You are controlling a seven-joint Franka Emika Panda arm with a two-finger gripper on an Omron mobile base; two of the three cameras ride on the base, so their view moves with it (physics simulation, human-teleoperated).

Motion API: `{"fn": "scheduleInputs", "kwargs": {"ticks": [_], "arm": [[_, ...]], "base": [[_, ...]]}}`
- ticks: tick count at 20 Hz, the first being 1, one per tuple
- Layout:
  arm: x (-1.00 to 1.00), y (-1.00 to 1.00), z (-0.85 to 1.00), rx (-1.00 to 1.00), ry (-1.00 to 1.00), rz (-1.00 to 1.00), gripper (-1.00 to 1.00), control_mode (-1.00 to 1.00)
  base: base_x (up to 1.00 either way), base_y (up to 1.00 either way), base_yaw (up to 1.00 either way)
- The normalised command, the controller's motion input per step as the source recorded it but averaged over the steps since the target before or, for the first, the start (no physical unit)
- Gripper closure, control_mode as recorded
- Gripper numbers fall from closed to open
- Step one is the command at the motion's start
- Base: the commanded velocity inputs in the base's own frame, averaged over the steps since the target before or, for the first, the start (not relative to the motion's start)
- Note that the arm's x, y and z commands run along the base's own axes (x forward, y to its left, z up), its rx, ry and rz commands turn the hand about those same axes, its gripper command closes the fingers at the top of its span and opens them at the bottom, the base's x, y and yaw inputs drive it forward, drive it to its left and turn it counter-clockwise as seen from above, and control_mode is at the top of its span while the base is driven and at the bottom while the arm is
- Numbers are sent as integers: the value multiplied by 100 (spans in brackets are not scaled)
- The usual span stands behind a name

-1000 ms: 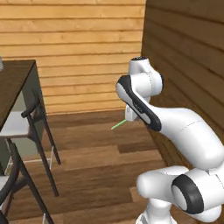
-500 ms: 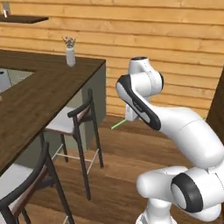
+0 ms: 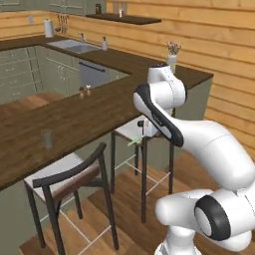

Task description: Take a straw from the drawer in front and place it inside the glass cup on the dining counter.

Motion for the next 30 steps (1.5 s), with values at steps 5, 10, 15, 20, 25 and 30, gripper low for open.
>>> {"fn": "scheduleInputs", "kwargs": {"ticks": [5,10,15,20,25,30], "arm": [[0,0,0,0,0,0,100,100],[0,0,0,0,0,0,100,100],[0,0,0,0,0,0,100,100],[0,0,0,0,0,0,100,100],[0,0,0,0,0,0,100,100],[10,-1,7,0,0,0,100,-100]], "base": [[17,-24,79],[31,-16,63],[69,-5,15],[84,0,0],[96,0,0],[59,0,0]]}}
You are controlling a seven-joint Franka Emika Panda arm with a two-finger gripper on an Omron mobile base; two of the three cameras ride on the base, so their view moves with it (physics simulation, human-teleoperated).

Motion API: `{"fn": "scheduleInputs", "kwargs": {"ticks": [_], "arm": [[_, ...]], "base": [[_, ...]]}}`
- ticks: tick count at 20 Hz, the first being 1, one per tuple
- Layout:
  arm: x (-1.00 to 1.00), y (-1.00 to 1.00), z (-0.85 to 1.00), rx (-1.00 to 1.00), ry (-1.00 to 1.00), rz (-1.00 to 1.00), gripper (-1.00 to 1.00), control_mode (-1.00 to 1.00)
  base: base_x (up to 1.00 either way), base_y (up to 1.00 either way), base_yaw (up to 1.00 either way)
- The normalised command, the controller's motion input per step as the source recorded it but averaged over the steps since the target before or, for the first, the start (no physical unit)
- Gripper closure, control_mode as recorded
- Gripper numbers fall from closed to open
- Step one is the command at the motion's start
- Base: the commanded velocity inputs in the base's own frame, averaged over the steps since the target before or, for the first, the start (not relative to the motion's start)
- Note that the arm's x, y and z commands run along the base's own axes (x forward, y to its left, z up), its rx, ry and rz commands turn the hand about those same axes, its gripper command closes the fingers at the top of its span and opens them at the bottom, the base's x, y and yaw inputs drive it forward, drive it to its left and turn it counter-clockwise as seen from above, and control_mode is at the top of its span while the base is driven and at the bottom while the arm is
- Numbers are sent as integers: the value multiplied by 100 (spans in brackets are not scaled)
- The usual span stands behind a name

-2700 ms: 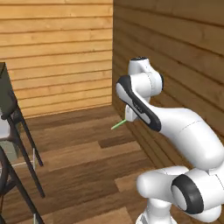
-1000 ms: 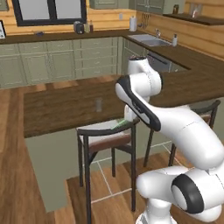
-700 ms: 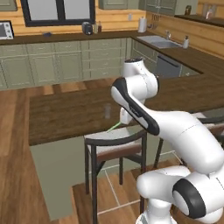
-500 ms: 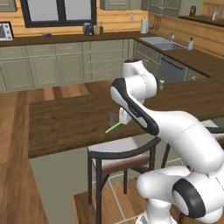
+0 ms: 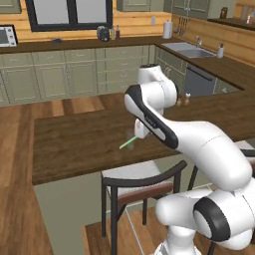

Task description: Take a straw from the drawer in front and place it inside the glass cup on the dining counter.

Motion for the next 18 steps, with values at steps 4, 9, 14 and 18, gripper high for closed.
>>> {"fn": "scheduleInputs", "kwargs": {"ticks": [4,9,14,18], "arm": [[47,-7,35,-18,-7,-2,100,-100],[61,-2,32,-36,-17,-11,100,-100],[65,0,19,-40,-4,-9,100,-100],[49,0,3,-45,0,-4,100,-100]], "base": [[0,0,0],[0,0,0],[0,0,0],[0,0,0]]}}
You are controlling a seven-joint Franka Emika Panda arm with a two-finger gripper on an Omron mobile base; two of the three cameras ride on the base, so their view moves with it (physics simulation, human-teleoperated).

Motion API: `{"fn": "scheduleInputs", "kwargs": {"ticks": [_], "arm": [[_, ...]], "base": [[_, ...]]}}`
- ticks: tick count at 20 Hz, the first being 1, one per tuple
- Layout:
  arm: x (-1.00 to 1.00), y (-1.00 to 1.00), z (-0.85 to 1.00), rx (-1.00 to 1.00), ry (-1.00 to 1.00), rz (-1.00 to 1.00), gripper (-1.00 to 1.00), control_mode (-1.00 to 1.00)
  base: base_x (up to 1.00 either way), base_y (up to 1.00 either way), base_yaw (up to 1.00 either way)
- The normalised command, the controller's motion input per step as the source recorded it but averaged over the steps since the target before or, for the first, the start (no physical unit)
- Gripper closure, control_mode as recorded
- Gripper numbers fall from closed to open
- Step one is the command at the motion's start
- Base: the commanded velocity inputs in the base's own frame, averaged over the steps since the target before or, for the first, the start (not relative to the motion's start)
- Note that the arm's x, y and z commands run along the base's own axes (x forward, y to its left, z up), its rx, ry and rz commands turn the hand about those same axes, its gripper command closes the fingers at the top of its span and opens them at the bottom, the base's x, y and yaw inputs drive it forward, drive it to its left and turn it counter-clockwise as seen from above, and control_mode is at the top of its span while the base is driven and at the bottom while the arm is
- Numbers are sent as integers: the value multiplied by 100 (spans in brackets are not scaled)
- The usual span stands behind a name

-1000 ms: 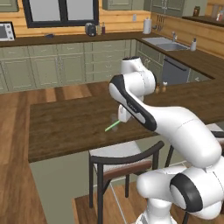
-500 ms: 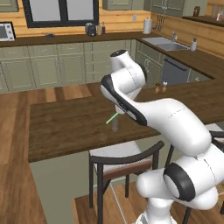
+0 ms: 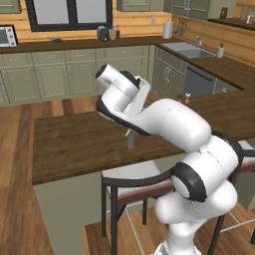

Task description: Take a straw from the drawer in front and place it inside the glass cup on the dining counter.

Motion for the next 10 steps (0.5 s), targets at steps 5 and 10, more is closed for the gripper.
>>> {"fn": "scheduleInputs", "kwargs": {"ticks": [5,10], "arm": [[39,0,0,-45,0,-2,100,-100],[37,7,-1,-37,-3,-4,100,-100]], "base": [[0,0,0],[0,0,0]]}}
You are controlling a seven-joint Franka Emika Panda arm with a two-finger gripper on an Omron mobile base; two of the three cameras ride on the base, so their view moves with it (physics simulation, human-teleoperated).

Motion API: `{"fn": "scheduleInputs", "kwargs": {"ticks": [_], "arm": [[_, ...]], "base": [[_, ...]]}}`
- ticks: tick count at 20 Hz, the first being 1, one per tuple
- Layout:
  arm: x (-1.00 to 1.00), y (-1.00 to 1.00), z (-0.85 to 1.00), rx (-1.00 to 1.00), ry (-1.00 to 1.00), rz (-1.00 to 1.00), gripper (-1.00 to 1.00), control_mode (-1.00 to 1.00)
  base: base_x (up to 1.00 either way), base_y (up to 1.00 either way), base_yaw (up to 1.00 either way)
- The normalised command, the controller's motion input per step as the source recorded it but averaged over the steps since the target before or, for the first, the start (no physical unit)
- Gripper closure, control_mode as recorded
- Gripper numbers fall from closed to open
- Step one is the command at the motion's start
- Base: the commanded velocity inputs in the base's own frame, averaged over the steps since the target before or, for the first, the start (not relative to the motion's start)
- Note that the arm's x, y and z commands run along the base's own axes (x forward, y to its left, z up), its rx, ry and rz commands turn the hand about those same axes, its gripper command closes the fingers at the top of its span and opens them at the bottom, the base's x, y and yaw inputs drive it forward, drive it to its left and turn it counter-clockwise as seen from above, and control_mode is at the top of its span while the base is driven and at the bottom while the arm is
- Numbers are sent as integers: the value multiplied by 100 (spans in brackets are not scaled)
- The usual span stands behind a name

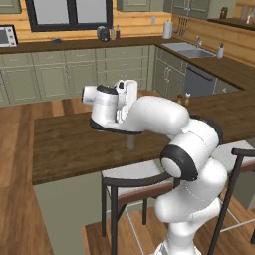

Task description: Take a straw from the drawer in front and place it inside the glass cup on the dining counter.

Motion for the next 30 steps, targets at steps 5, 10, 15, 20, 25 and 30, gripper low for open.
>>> {"fn": "scheduleInputs", "kwargs": {"ticks": [5,10,15,20,25,30], "arm": [[53,19,-12,-26,-2,-5,100,-100],[49,22,-21,-17,0,-5,100,-100],[36,12,-23,-11,0,-5,100,-100],[27,0,-16,-4,0,-7,100,-100],[44,0,-14,0,0,-7,100,-100],[42,0,-19,0,1,-6,100,-100]], "base": [[0,0,0],[0,0,0],[0,0,0],[0,0,0],[0,0,0],[0,0,0]]}}
